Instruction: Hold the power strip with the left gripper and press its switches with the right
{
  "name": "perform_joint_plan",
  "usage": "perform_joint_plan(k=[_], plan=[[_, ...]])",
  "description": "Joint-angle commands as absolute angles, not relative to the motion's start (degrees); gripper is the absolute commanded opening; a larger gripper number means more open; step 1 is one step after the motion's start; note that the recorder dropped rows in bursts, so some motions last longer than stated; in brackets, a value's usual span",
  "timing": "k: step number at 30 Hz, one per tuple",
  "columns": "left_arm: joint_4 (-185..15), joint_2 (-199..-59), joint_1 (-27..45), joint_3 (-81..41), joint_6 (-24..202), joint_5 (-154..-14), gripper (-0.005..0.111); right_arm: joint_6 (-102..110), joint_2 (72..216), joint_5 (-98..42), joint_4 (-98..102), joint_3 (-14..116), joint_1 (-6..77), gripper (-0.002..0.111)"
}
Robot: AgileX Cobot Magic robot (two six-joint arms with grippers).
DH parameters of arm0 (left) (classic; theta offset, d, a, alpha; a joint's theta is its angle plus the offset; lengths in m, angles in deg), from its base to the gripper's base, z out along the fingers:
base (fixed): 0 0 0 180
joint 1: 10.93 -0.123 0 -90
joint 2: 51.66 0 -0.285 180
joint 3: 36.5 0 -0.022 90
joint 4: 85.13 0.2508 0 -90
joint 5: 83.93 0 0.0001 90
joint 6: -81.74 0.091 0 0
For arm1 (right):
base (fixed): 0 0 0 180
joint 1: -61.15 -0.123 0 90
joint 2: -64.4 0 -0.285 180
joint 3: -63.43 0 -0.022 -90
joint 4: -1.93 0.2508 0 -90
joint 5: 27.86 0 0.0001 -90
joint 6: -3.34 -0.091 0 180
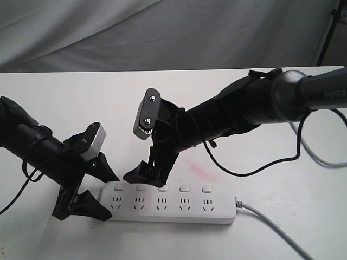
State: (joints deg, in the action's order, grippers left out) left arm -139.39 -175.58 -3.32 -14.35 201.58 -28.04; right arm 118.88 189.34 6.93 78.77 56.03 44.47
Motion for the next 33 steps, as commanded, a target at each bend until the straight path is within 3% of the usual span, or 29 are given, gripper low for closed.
perform_joint_plan(k=[1, 8, 12, 33], plan=[[-140.12, -175.69, -2.91, -14.64, 201.66, -28.72, 0.046, 120.52, 190.75, 4.81, 80.98, 56.29, 43.34, 0.105], [-140.12, -175.69, -2.91, -14.64, 201.66, -28.72, 0.046, 121.37, 193.43, 4.19, 85.82, 60.35, 42.77, 0.105], [-140.12, -175.69, -2.91, -14.64, 201.66, -28.72, 0.046, 112.42, 195.75, 5.83, 75.54, 65.69, 41.67, 0.105], [-140.12, -175.69, -2.91, -14.64, 201.66, -28.72, 0.046, 110.95, 197.8, 4.05, 71.67, 65.69, 41.03, 0.105]])
